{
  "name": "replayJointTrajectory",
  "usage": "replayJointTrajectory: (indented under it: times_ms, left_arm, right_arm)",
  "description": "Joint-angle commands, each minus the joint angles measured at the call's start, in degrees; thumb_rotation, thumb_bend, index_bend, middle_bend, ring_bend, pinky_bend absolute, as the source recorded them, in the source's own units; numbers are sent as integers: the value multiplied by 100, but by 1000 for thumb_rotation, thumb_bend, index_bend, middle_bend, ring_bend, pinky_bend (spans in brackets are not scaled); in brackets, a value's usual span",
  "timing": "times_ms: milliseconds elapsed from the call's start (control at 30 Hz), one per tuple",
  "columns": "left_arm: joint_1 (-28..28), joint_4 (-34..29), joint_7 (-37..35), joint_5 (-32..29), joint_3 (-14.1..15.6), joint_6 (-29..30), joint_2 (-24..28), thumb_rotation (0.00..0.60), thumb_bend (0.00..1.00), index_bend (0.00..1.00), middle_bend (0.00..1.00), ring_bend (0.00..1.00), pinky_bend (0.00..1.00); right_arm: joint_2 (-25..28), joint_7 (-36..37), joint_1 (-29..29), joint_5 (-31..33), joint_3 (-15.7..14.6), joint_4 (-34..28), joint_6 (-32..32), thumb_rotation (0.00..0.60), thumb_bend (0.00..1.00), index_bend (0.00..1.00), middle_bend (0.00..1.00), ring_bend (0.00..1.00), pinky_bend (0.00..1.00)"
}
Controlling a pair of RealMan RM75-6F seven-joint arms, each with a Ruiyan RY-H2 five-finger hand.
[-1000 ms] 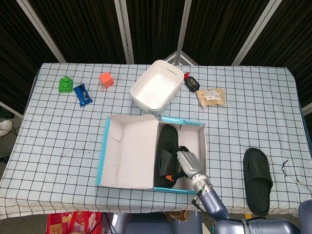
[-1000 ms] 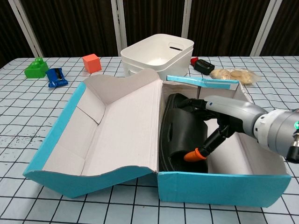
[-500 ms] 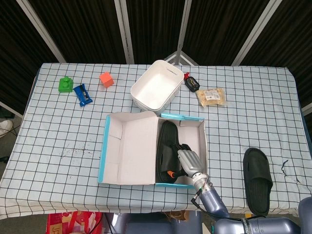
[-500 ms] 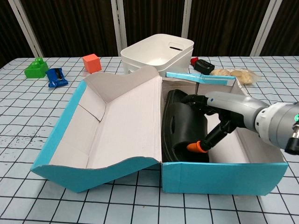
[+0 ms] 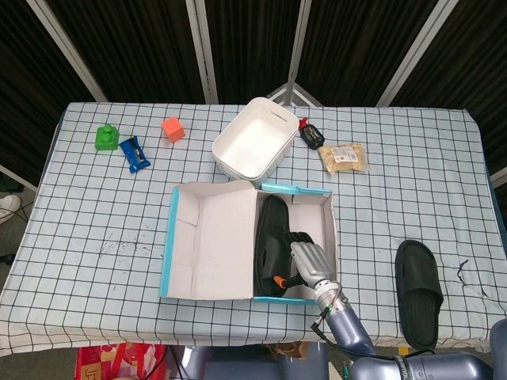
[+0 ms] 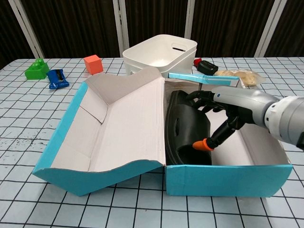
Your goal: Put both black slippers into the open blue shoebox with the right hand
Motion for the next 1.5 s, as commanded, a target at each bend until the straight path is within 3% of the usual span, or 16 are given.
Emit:
replayJointTrajectory:
  times_ms: [33,500,667,867,1033,1167,1267,1500]
  left_arm:
    - [1,0,-2,-2,-1,1,2,600,369,28,0,0,30]
    - [4,-6,-29,-3,4,-6,20,600,370,28,0,0,30]
    - [2,-2,-45,1,8,-13,28,600,370,28,0,0,30]
    - [8,4,-52,-36,-10,-2,29,600,370,28,0,0,30]
    - [27,-10,-14,-36,-23,57,13,600,369,28,0,0,30]
    - [59,2,55,-5,-51,190,-36,600,370,28,0,0,30]
    - [87,1,137,-45,-85,275,-78,600,370,28,0,0,30]
    - [105,-11,285,-238,-170,304,-129,600,370,28,0,0,30]
  right_arm:
    - [65,-99,51,114,2,-83,30,600,256,0,105,88,61]
    - [331,-611,240,357,-4,-553,375,600,176,0,63,58,51]
    - [574,163,-57,-469,137,-1002,391,600,177,0,63,58,51]
    - [1735,793,-704,-1799,4,-1795,651,600,176,0,63,68,51]
    - [3205,1317,-1374,-2662,-226,-1800,863,600,177,0,63,69,51]
    - [4549,1567,-1748,-2531,-457,-1772,659,600,177,0,62,68,51]
    - [5160,1752,-1819,-2376,-628,-1532,177,600,177,0,63,68,51]
    - [5761,1863,-1649,-2121,-839,-711,-1090,600,177,0,63,55,51]
